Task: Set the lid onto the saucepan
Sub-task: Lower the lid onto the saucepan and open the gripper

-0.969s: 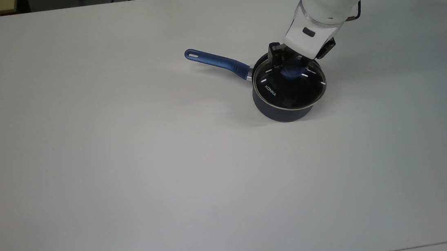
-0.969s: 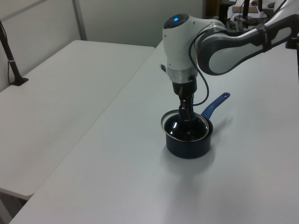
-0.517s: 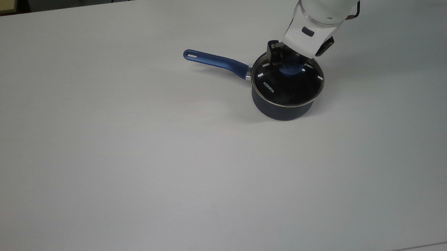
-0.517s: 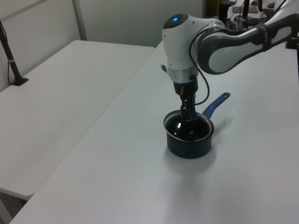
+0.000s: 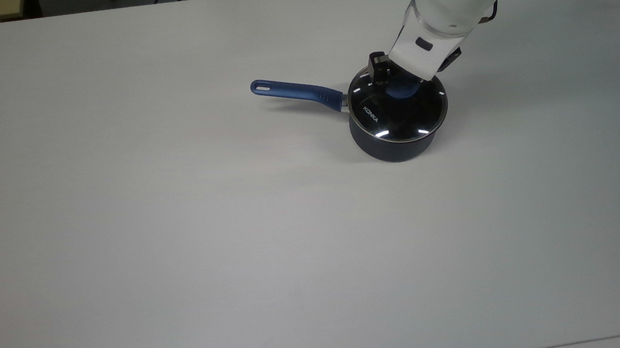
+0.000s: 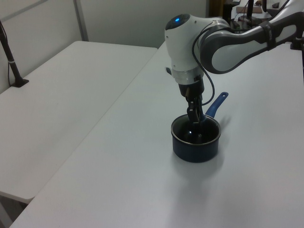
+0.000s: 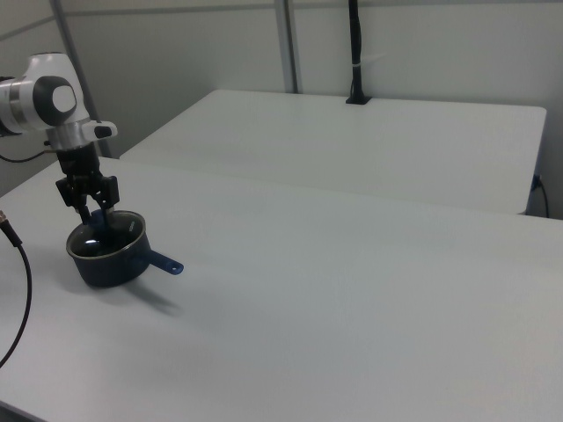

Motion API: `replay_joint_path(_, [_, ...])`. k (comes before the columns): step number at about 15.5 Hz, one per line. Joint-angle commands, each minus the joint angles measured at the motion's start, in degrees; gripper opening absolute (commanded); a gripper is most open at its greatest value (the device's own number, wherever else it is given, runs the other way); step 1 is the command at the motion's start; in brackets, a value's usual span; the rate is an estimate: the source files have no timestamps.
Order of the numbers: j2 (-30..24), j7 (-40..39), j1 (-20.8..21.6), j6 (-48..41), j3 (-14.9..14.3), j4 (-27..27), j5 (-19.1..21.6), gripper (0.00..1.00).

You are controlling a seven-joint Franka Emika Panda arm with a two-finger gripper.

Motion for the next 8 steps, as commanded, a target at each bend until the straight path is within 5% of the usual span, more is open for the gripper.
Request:
replay_joint_path(1, [-0.8,-2.1,0.4,-1.6,-0.9,-0.5,0.9,0.53])
replay_joint_path(3, [-0.8,-1.8,0.3,-1.6,-1.0,-0.6,0.6,0.93])
replay_joint_path(4, [-0.8,-1.6,0.3,-1.6,-1.2,-0.6,0.5,1.00])
replay_joint_path(8, [-2.3,2.1,-0.3,-1.5,-1.8,-0.1,0.4,1.00])
